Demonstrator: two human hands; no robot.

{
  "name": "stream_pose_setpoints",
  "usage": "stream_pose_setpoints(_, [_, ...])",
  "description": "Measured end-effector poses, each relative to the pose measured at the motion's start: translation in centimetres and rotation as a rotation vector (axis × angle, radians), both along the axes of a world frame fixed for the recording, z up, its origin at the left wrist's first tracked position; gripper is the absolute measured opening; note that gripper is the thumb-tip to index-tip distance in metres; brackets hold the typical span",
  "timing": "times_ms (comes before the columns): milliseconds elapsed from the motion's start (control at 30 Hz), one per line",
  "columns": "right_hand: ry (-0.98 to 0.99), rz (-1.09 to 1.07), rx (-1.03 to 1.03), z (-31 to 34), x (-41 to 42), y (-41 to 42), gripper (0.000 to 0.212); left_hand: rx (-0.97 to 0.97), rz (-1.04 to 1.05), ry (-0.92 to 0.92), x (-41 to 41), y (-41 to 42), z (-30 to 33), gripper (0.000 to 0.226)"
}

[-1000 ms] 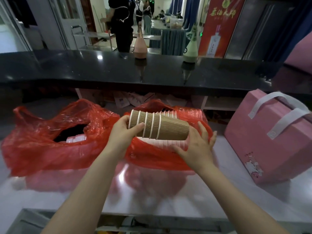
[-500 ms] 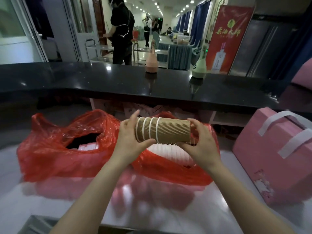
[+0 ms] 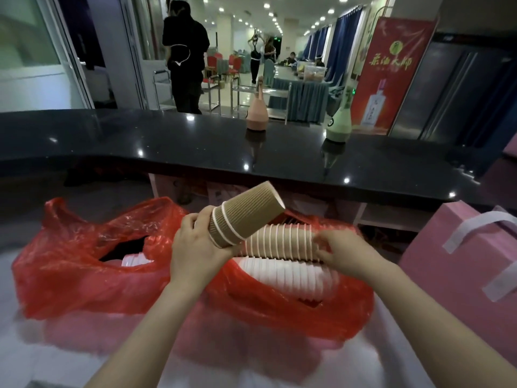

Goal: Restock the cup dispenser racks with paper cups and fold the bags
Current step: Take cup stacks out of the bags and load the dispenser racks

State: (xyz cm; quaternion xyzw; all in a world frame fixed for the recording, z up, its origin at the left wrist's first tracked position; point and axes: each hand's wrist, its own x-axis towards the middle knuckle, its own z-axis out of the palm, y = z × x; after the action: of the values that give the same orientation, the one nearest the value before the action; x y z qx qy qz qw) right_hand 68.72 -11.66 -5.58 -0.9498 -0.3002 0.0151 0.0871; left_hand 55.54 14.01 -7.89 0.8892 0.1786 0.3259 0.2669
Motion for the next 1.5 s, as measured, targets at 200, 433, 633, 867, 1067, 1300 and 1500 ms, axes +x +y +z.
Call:
stream_pose_setpoints(200, [-0.425, 0.085, -0.199, -0.2, 3.5, 0.5, 0.031, -0.053, 0.047, 0.047, 2.0, 1.0, 0.7, 0.083])
stream_pose_setpoints(433, [-0.328, 0.275, -0.265, 0.3, 7.7, 5.8, 0.039, -0.296, -0.010, 0.048, 3.8, 0.4, 1.1, 0.064])
stream_pose_setpoints(633, [-0.380, 0.451, -0.470, -0.1, 11.4, 8.4, 0.044, -0.397, -0.024, 0.075, 4.6, 1.4, 1.0, 0.064])
stream_pose_setpoints(867, [-0.026, 0.423, -0.593, -2.9, 14.1, 8.9, 0.057, -0.477, -0.010, 0.111, 5.0, 1.5, -0.4, 0.066])
stream_pose_setpoints(1067, [0.054, 0.411, -0.532, -4.7, 13.1, 7.9, 0.045, -0.462, -0.013, 0.156, 4.1, 1.0, -1.6, 0.062])
stream_pose_setpoints(1300, [-0.265, 0.475, -0.251, -2.2, 10.4, 7.1, 0.052, -0.431, -0.027, 0.148, 3.0, 0.8, -1.5, 0.062])
stream_pose_setpoints(1500, [-0.429, 0.461, 0.001, -1.1, 7.5, 3.8, 0.033, -0.461, -0.076, 0.104, 2.3, 0.7, -0.5, 0.063])
